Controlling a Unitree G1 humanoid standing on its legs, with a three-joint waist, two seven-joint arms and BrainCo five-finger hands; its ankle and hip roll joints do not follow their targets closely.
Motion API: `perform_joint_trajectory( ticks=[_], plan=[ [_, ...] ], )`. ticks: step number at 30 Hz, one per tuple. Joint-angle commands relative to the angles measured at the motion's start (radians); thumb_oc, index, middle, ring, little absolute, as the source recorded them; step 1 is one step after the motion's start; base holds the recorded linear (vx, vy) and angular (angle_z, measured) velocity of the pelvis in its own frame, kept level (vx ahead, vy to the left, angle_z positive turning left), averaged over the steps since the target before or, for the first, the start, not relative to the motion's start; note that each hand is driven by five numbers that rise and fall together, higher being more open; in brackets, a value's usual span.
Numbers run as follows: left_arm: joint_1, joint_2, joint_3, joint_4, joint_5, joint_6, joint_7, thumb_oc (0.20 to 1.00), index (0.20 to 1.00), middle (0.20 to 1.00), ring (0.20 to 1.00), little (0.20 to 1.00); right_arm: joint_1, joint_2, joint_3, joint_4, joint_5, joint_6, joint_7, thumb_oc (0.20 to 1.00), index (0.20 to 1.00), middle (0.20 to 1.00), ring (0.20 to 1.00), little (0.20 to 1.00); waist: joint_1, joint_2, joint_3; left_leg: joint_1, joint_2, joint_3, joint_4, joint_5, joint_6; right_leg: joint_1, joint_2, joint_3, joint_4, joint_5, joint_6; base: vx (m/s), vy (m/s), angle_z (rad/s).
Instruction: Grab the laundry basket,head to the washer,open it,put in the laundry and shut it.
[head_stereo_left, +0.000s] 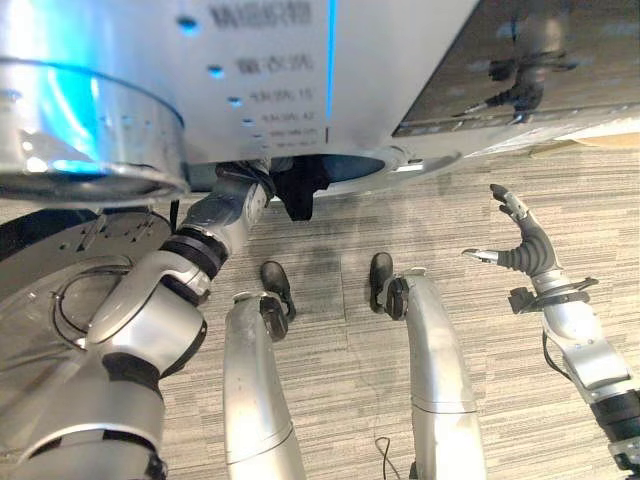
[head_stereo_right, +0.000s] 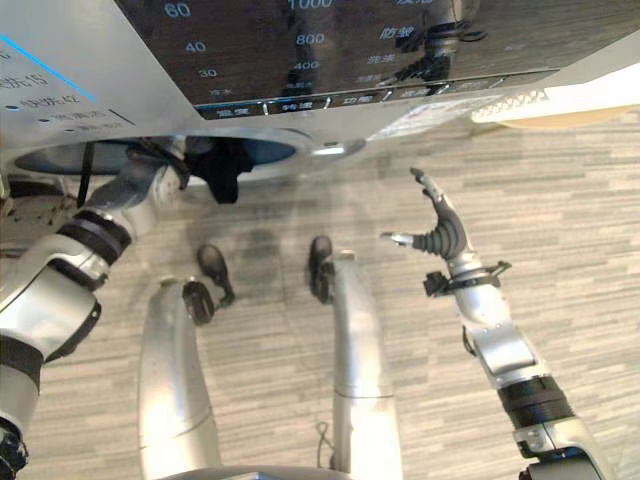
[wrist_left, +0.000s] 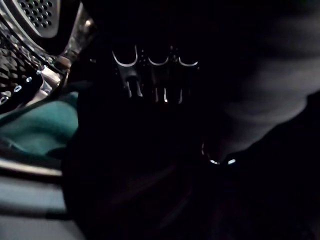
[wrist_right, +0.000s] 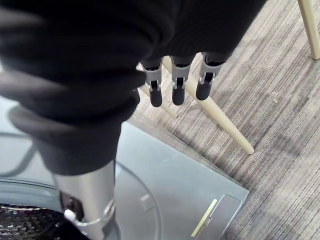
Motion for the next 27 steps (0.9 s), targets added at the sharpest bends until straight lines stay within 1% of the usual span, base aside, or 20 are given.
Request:
perform_joint_trajectory(
  ticks=[1, 6, 7, 8, 9, 11, 12, 13, 14, 15, 16, 17, 18, 19, 21, 22, 23, 24, 25, 27],
  plan=[
    [-0.036, 0.068, 0.066, -0.059, -0.070, -0.022, 0.104, 0.200, 0.200, 0.200, 0.200, 0.200, 0.003, -0.008, -0.027, -0.107, -0.042, -0.044, -0.038, 1.000, 1.000, 1.000, 1.000, 1.000, 0.012, 0.012, 0.016, 0.001, -0.006, -0.049, 0.037, -0.065, 0.024, 0.035, 0.019, 0.027, -0.127, 0.075, 0.045, 0.00, 0.000, 0.00],
    [-0.009, 0.131, 0.146, -0.155, -0.120, -0.040, 0.208, 0.200, 0.200, 0.200, 0.200, 0.200, 0.017, 0.008, -0.031, -0.108, -0.072, -0.053, -0.059, 1.000, 1.000, 1.000, 1.000, 1.000, 0.022, 0.019, 0.004, 0.001, -0.012, -0.049, 0.030, -0.062, 0.023, 0.035, 0.017, 0.025, -0.126, 0.071, 0.043, 0.00, -0.001, 0.02],
    [0.008, 0.133, 0.212, -0.168, -0.191, -0.053, 0.266, 0.200, 0.200, 0.200, 0.200, 0.200, 0.021, 0.019, -0.034, -0.107, -0.071, -0.055, -0.068, 1.000, 1.000, 1.000, 1.000, 1.000, 0.025, 0.018, 0.000, 0.001, -0.012, -0.047, 0.028, -0.061, 0.022, 0.035, 0.016, 0.023, -0.125, 0.071, 0.042, -0.01, -0.008, 0.06],
    [0.020, 0.120, 0.254, -0.171, -0.260, -0.067, 0.293, 0.200, 0.200, 0.200, 0.200, 0.200, 0.022, 0.026, -0.033, -0.104, -0.068, -0.054, -0.069, 1.000, 1.000, 1.000, 1.000, 1.000, 0.025, 0.016, -0.003, 0.001, -0.012, -0.046, 0.027, -0.060, 0.022, 0.035, 0.016, 0.024, -0.126, 0.072, 0.041, 0.00, -0.003, 0.08],
    [0.026, 0.121, 0.259, -0.172, -0.263, -0.068, 0.293, 0.200, 0.200, 0.200, 0.200, 0.200, 0.022, 0.023, -0.030, -0.104, -0.068, -0.054, -0.069, 1.000, 1.000, 1.000, 1.000, 1.000, 0.022, 0.019, -0.005, 0.001, -0.012, -0.046, 0.027, -0.061, 0.022, 0.035, 0.016, 0.024, -0.126, 0.072, 0.041, 0.00, -0.010, 0.06],
    [0.032, 0.096, 0.334, -0.163, -0.392, -0.096, 0.339, 0.200, 0.200, 0.200, 0.200, 0.200, 0.025, 0.034, -0.025, -0.100, -0.058, -0.053, -0.076, 1.000, 1.000, 1.000, 1.000, 1.000, 0.019, 0.019, -0.011, 0.001, -0.011, -0.047, 0.024, -0.060, 0.021, 0.034, 0.016, 0.023, -0.127, 0.071, 0.040, 0.00, -0.002, 0.02],
    [-0.017, 0.110, 0.345, -0.153, -0.412, -0.089, 0.397, 0.200, 0.200, 0.200, 0.200, 0.200, 0.028, 0.030, -0.016, -0.104, -0.049, -0.058, -0.077, 1.000, 1.000, 1.000, 1.000, 1.000, 0.011, 0.018, -0.017, 0.001, -0.008, -0.049, 0.021, -0.060, 0.019, 0.034, 0.014, 0.023, -0.126, 0.067, 0.039, 0.00, 0.000, 0.00],
    [-0.043, 0.117, 0.334, -0.149, -0.392, -0.076, 0.422, 0.200, 0.200, 0.200, 0.200, 0.200, 0.030, 0.025, -0.009, -0.110, -0.049, -0.061, -0.075, 1.000, 1.000, 1.000, 1.000, 1.000, 0.006, 0.018, -0.018, 0.001, -0.007, -0.050, 0.025, -0.062, 0.018, 0.036, 0.014, 0.023, -0.122, 0.066, 0.038, 0.03, -0.008, 0.01],
    [-0.089, 0.125, 0.296, -0.137, -0.331, -0.048, 0.465, 0.200, 0.200, 0.200, 0.200, 0.200, 0.031, 0.014, -0.003, -0.121, -0.048, -0.068, -0.068, 1.000, 1.000, 1.000, 1.000, 1.000, 0.001, 0.015, -0.019, 0.001, -0.005, -0.050, 0.028, -0.065, 0.017, 0.038, 0.013, 0.023, -0.120, 0.064, 0.040, 0.04, 0.019, -0.01],
    [-0.168, 0.117, 0.243, -0.066, -0.310, -0.019, 0.485, 0.561, 0.561, 0.561, 0.561, 0.561, 0.027, -0.006, 0.013, -0.124, -0.040, -0.074, -0.061, 1.000, 1.000, 1.000, 1.000, 1.000, -0.008, 0.016, -0.026, 0.001, 0.001, -0.052, 0.033, -0.070, 0.017, 0.039, 0.015, 0.023, -0.120, 0.065, 0.043, 0.03, 0.022, -0.02],
    [-0.187, 0.112, 0.229, -0.042, -0.320, -0.014, 0.477, 0.561, 0.561, 0.561, 0.561, 0.561, 0.024, -0.013, 0.017, -0.125, -0.038, -0.075, -0.059, 1.000, 1.000, 1.000, 1.000, 1.000, -0.011, 0.018, -0.030, 0.001, 0.002, -0.052, 0.031, -0.069, 0.017, 0.039, 0.015, 0.023, -0.122, 0.066, 0.044, 0.02, 0.028, -0.04],
    [-0.225, 0.103, 0.204, 0.003, -0.347, -0.016, 0.452, 1.000, 1.000, 1.000, 1.000, 1.000, 0.019, -0.021, 0.017, -0.128, -0.030, -0.074, -0.055, 1.000, 1.000, 1.000, 1.000, 1.000, -0.013, 0.020, -0.032, 0.001, 0.003, -0.052, 0.029, -0.068, 0.017, 0.040, 0.015, 0.021, -0.124, 0.067, 0.044, 0.00, 0.032, -0.02],
    [-0.276, 0.098, 0.159, 0.077, -0.378, -0.013, 0.359, 1.000, 1.000, 1.000, 1.000, 1.000, 0.010, -0.034, 0.017, -0.122, -0.019, -0.059, -0.044, 1.000, 1.000, 1.000, 1.000, 1.000, -0.016, 0.027, -0.041, 0.001, 0.004, -0.050, 0.024, -0.065, 0.017, 0.042, 0.015, 0.020, -0.128, 0.069, 0.048, -0.01, 0.027, -0.03],
    [-0.284, 0.097, 0.154, 0.082, -0.380, -0.015, 0.357, 1.000, 1.000, 1.000, 1.000, 1.000, 0.009, -0.032, 0.015, -0.123, -0.019, -0.058, -0.044, 1.000, 1.000, 1.000, 1.000, 1.000, -0.015, 0.025, -0.039, 0.001, 0.003, -0.050, 0.023, -0.064, 0.017, 0.042, 0.015, 0.020, -0.129, 0.069, 0.048, -0.01, 0.032, -0.02],
    [-0.291, 0.104, 0.120, 0.075, -0.355, 0.002, 0.253, 1.000, 1.000, 1.000, 1.000, 1.000, 0.011, -0.024, 0.004, -0.116, -0.028, -0.038, -0.024, 1.000, 1.000, 1.000, 1.000, 1.000, -0.010, 0.034, -0.049, 0.001, 0.004, -0.050, 0.025, -0.063, 0.017, 0.047, 0.013, 0.017, -0.127, 0.062, 0.050, 0.02, 0.026, -0.03],
    [-0.276, 0.078, 0.100, 0.070, -0.303, 0.019, 0.187, 1.000, 1.000, 1.000, 1.000, 1.000, 0.010, -0.011, 0.005, -0.108, -0.035, -0.021, -0.010, 1.000, 1.000, 1.000, 1.000, 1.000, -0.007, 0.038, -0.061, 0.002, 0.003, -0.052, 0.034, -0.064, 0.019, 0.053, 0.014, 0.012, -0.120, 0.052, 0.049, 0.04, 0.035, -0.02],
    [-0.263, 0.066, 0.088, 0.061, -0.257, 0.028, 0.152, 1.000, 1.000, 1.000, 1.000, 1.000, 0.010, -0.006, 0.004, -0.103, -0.039, -0.016, -0.001, 1.000, 1.000, 1.000, 1.000, 1.000, -0.005, 0.038, -0.069, 0.002, 0.001, -0.053, 0.041, -0.066, 0.020, 0.056, 0.014, 0.009, -0.114, 0.046, 0.049, 0.04, 0.027, 0.01],
    [-0.261, 0.066, 0.089, 0.059, -0.254, 0.030, 0.149, 1.000, 1.000, 1.000, 1.000, 1.000, 0.012, -0.005, 0.003, -0.103, -0.040, -0.015, -0.001, 1.000, 1.000, 1.000, 1.000, 1.000, -0.004, 0.038, -0.070, 0.002, 0.001, -0.053, 0.042, -0.067, 0.020, 0.056, 0.013, 0.009, -0.113, 0.045, 0.049, 0.03, 0.033, 0.08],
    [-0.222, 0.038, 0.093, 0.052, -0.204, 0.040, 0.120, 1.000, 1.000, 1.000, 1.000, 1.000, 0.009, 0.007, 0.001, -0.090, -0.044, -0.009, 0.006, 1.000, 1.000, 1.000, 1.000, 1.000, 0.000, 0.036, -0.077, 0.016, -0.004, -0.053, 0.046, -0.074, 0.022, 0.068, 0.010, 0.004, -0.104, 0.037, 0.047, 0.02, 0.020, 0.08],
    [-0.203, 0.025, 0.105, 0.047, -0.197, 0.036, 0.125, 1.000, 1.000, 1.000, 1.000, 1.000, 0.006, 0.013, 0.004, -0.086, -0.039, -0.012, 0.006, 1.000, 1.000, 1.000, 1.000, 1.000, 0.002, 0.032, -0.077, 0.032, -0.004, -0.051, 0.040, -0.076, 0.022, 0.082, 0.006, 0.002, -0.105, 0.032, 0.047, -0.01, 0.018, 0.06]
  ],
)
